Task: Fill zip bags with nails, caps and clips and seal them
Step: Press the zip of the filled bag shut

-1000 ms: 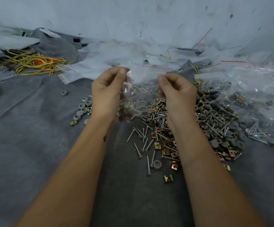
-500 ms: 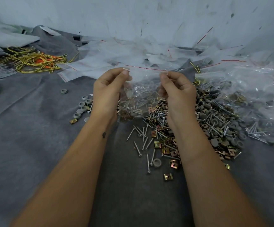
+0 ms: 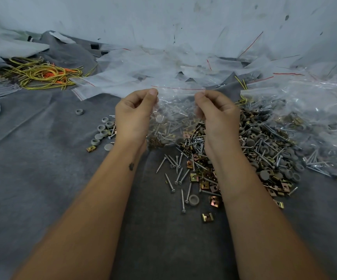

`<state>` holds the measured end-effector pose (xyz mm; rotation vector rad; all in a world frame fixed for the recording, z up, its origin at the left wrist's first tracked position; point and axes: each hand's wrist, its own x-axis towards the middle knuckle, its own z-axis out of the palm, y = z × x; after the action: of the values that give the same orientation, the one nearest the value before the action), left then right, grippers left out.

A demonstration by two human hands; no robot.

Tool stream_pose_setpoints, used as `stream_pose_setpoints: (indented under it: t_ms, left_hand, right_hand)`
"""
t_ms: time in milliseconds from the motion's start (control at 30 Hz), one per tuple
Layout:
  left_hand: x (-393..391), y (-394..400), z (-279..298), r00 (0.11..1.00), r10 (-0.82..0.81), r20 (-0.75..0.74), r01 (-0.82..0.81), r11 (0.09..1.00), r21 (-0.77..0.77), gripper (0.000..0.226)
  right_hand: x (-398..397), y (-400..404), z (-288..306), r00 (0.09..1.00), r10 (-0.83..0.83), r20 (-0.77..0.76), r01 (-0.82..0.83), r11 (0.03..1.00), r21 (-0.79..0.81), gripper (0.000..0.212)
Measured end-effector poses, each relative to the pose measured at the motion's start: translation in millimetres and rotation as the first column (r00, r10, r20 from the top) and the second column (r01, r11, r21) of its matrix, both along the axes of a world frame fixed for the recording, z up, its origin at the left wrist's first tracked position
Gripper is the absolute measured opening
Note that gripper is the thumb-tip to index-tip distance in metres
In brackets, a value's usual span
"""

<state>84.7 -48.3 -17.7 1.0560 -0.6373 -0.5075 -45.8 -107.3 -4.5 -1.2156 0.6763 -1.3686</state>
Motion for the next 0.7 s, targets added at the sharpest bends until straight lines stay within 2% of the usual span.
stream_pose_setpoints:
  t_ms: [167, 300, 367, 533, 700]
  left_hand:
    - [-1.9, 0.0, 0.5, 1.0, 0.002, 0.001, -0.002, 1.0, 0.009, 0.014]
    - [-4.9, 2.3, 2.5, 0.992, -0.114, -0.049, 0.114, 0.993, -0.004, 0.014]
    - [-5.5, 2.8, 2.7, 0.989, -0.147, -0.028, 0.147, 0.989, -0.003, 0.012]
    - [-3.1, 1.8, 0.7, 0.994, -0.108, 0.023, 0.108, 0.994, -0.009, 0.014]
    - [-0.3, 2.6, -0.2, 0.995, -0.102, 0.019, 0.103, 0.994, -0.03, 0.012]
  right_hand:
    - [0.7, 0.4, -0.7, 0.999, -0.018, -0.043, 0.017, 1.0, -0.02, 0.02]
    - [0.1, 0.2, -0.6, 0.999, -0.031, -0.01, 0.031, 0.999, -0.008, 0.021]
    - [0.7, 0.9, -0.6, 1.0, -0.017, -0.021, 0.016, 1.0, -0.011, 0.021]
    - [3.9, 2.8, -0.5, 0.997, 0.004, -0.076, -0.007, 1.0, -0.028, 0.02]
    - [5.9, 6.0, -0.8, 0.999, 0.015, -0.041, -0.018, 0.998, -0.059, 0.023]
